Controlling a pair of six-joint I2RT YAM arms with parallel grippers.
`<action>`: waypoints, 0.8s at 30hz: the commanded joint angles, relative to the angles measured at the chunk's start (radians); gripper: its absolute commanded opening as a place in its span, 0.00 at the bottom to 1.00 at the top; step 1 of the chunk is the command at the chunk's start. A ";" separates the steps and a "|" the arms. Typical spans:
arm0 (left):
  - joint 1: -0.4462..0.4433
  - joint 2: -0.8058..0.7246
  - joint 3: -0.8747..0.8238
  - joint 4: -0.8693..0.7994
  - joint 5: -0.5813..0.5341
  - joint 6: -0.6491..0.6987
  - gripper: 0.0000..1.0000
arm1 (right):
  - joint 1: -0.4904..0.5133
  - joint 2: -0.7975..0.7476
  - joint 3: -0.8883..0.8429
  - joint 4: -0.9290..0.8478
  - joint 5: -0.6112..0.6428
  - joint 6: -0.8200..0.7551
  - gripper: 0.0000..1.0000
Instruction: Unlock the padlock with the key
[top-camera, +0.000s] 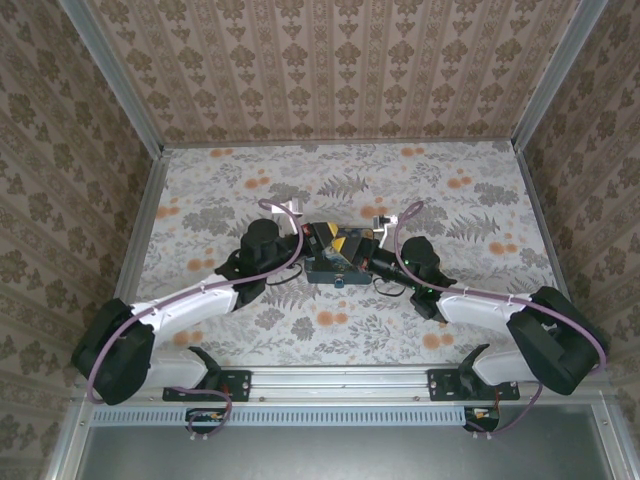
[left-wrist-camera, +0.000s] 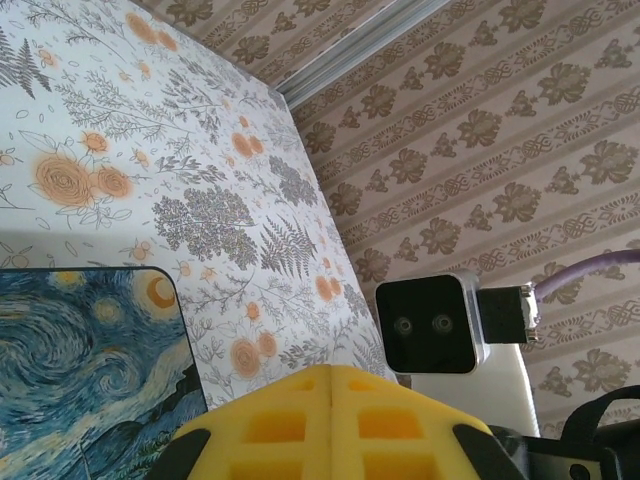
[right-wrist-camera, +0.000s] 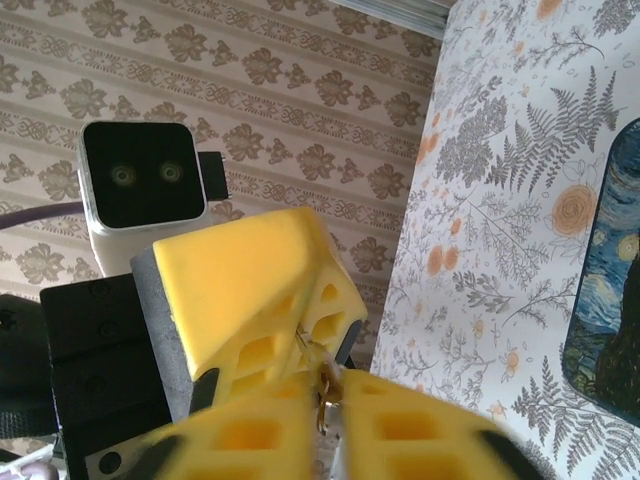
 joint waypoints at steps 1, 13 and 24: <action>0.012 -0.005 0.017 0.028 -0.003 0.011 0.00 | -0.032 -0.043 -0.041 0.016 0.014 -0.004 0.38; 0.015 -0.018 0.017 0.044 0.006 -0.005 0.00 | -0.056 -0.099 -0.017 0.002 0.026 -0.061 0.42; 0.006 0.005 0.000 0.118 -0.013 -0.067 0.00 | -0.023 0.003 0.016 0.156 0.037 -0.020 0.38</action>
